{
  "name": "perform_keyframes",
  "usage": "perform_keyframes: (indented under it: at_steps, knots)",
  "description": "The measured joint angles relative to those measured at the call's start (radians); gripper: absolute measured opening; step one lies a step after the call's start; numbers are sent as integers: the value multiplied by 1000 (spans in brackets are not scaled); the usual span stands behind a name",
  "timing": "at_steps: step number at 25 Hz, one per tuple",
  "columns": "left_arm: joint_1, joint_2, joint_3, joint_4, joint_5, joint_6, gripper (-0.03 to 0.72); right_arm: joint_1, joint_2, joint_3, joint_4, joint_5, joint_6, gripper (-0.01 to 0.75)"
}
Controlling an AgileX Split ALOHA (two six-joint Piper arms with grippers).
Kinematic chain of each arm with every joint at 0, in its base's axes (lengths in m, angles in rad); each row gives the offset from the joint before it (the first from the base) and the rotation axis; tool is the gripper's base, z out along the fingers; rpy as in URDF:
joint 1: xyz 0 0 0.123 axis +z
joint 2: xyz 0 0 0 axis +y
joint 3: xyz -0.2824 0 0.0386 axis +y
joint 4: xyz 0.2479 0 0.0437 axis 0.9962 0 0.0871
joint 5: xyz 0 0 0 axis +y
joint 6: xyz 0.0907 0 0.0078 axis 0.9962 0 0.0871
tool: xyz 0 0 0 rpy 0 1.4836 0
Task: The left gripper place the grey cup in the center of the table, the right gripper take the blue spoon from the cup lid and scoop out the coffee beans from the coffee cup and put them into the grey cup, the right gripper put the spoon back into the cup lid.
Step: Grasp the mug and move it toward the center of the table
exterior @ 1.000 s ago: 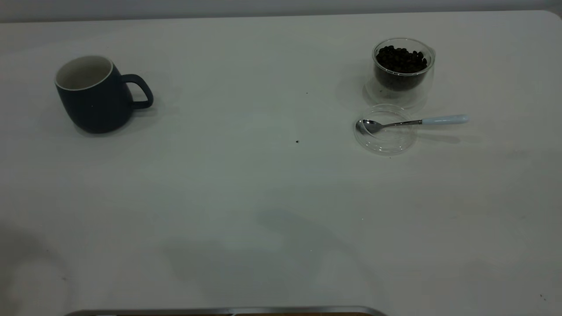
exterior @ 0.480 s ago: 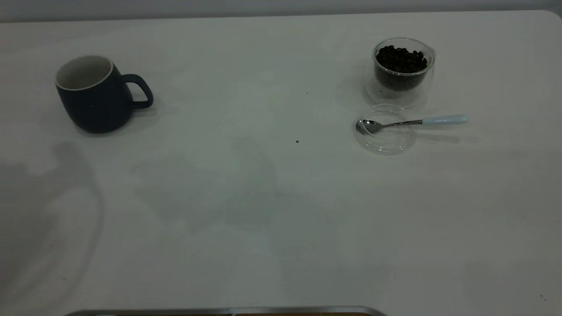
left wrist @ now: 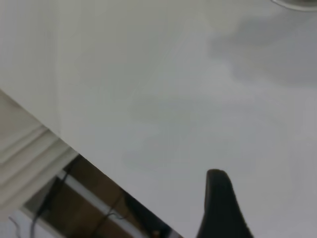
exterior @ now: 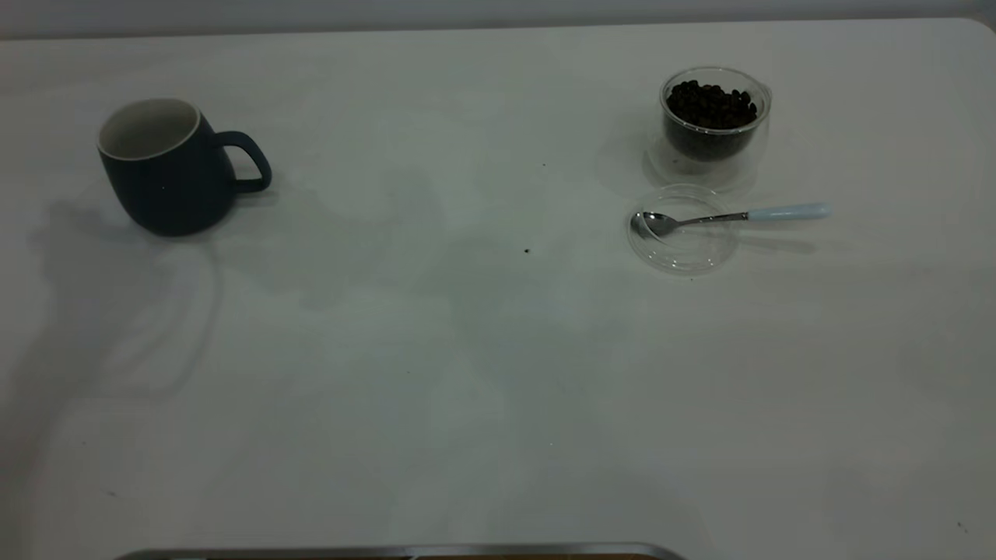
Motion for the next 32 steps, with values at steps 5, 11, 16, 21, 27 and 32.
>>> perform_keyframes:
  at_steps: [5, 11, 16, 21, 27, 32]
  knots:
    - [0, 125, -54, 134, -26, 21, 545, 0, 0, 0, 0, 0, 0, 586]
    - [0, 228, -81, 281, -154, 57, 543, 0, 0, 0, 0, 0, 0, 586]
    - [0, 286, -81, 367, -252, 70, 525, 0, 0, 0, 0, 0, 0, 586]
    - [0, 329, -81, 407, -273, 72, 520, 0, 0, 0, 0, 0, 0, 586]
    - [-33, 350, -81, 419, -280, 51, 518, 0, 0, 0, 0, 0, 0, 586]
    - [-106, 351, -81, 419, -315, 10, 518, 0, 0, 0, 0, 0, 0, 586]
